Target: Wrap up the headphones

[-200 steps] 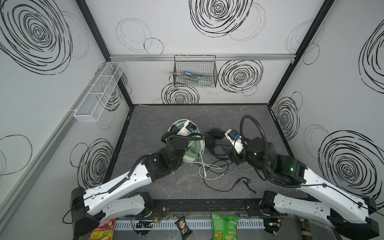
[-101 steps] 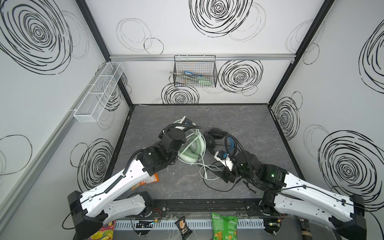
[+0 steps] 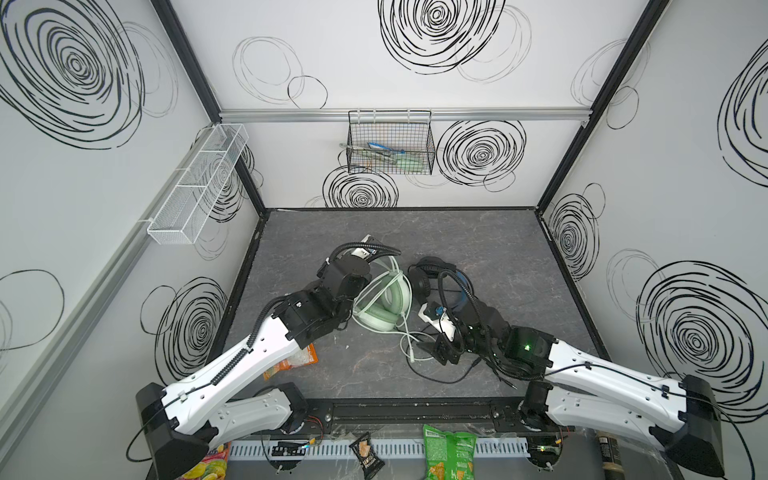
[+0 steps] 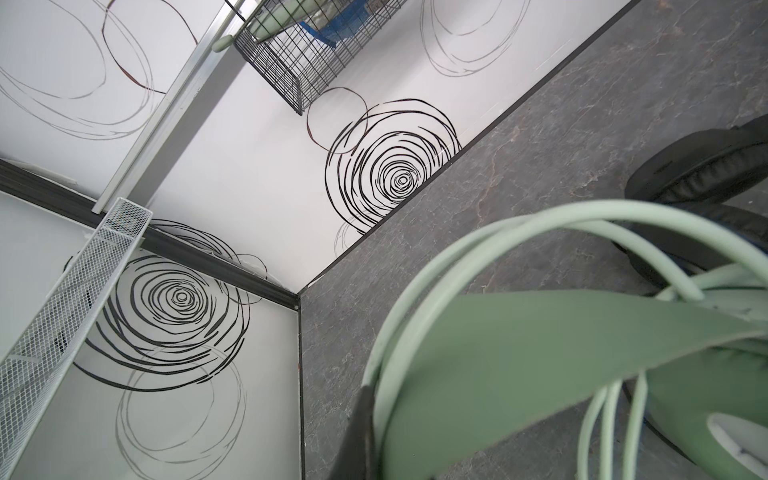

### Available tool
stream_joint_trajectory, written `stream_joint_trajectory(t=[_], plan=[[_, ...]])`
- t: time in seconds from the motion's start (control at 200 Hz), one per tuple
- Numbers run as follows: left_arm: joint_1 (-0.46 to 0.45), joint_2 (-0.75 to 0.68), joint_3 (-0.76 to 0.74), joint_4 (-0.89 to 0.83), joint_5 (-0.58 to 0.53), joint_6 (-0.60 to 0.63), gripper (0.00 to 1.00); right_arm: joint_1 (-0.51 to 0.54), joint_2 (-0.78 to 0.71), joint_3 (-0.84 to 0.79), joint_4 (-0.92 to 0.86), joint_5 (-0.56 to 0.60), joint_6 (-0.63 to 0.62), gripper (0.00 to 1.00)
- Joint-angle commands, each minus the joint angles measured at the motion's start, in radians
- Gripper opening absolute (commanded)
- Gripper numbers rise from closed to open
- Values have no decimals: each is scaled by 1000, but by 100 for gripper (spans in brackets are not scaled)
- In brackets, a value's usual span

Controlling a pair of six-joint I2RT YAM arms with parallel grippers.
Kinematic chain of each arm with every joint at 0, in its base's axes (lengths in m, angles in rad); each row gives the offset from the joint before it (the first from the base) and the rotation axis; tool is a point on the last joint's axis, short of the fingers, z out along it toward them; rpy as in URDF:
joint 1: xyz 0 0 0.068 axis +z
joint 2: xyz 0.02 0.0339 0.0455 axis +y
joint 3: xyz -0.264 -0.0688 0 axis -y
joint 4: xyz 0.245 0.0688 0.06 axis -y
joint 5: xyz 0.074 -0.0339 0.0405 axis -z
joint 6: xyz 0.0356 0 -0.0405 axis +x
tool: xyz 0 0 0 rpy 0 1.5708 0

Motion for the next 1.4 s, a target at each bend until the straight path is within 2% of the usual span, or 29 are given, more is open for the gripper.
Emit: stream_joint_trajectory(t=[0.0,0.145,0.275,0.315,0.515,0.66,0.93,1.141,1.396], plan=[[13,-10,48,73,28,-51,0,7,-6,-17,39,-20,15,76],[15,-14,48,70,39,-60,0,7,53,-8,58,-7,11,74],[17,-17,50,69,46,-61,0,7,98,2,85,3,6,64],[17,-18,50,67,46,-62,0,7,105,9,85,11,9,59],[25,-25,43,68,55,-61,0,8,75,56,44,40,-6,18],[32,-29,33,67,66,-65,0,8,32,108,-1,94,-30,0],[38,-34,-2,68,92,-69,0,17,-1,241,-78,237,-102,0],[17,-50,-49,79,146,-65,0,17,5,299,-70,343,-158,0],[-40,-61,-112,92,146,-80,0,43,45,343,-73,345,-192,0]])
